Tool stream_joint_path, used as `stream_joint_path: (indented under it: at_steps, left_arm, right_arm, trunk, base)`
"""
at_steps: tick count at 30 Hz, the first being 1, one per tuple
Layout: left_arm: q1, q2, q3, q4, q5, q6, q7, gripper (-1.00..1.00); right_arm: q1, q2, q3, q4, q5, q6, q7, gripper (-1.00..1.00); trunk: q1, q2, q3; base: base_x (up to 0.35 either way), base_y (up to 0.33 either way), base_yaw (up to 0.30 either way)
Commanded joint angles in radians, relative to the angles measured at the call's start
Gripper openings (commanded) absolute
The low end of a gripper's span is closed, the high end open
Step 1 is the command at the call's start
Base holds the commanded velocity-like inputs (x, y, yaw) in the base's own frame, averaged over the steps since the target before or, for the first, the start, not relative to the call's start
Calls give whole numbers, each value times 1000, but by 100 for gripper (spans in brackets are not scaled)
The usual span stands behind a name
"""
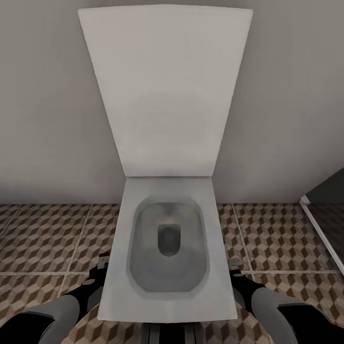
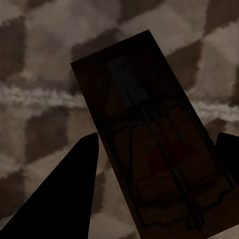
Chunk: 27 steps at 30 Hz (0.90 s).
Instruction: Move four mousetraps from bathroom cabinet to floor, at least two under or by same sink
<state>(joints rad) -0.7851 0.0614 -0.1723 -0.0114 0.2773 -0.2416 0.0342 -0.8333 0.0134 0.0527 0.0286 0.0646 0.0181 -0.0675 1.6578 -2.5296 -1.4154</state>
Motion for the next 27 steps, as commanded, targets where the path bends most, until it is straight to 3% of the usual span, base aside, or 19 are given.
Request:
stream_joint_path:
  at_steps: [1, 27]
  left_arm:
    - [0, 0, -9, 0, 3, -2, 4, -100]
    - [0, -2, -9, 2, 5, 5, -4, -100]
  right_arm:
    - [-1, 0, 5, 2, 7, 2, -5, -100]
    - [-1, -1, 5, 2, 7, 8, -5, -100]
  trunk:
    - [0, 0, -1]
    - [0, 0, -1]
  base:
    - [0, 0, 0]
    - [0, 0, 0]
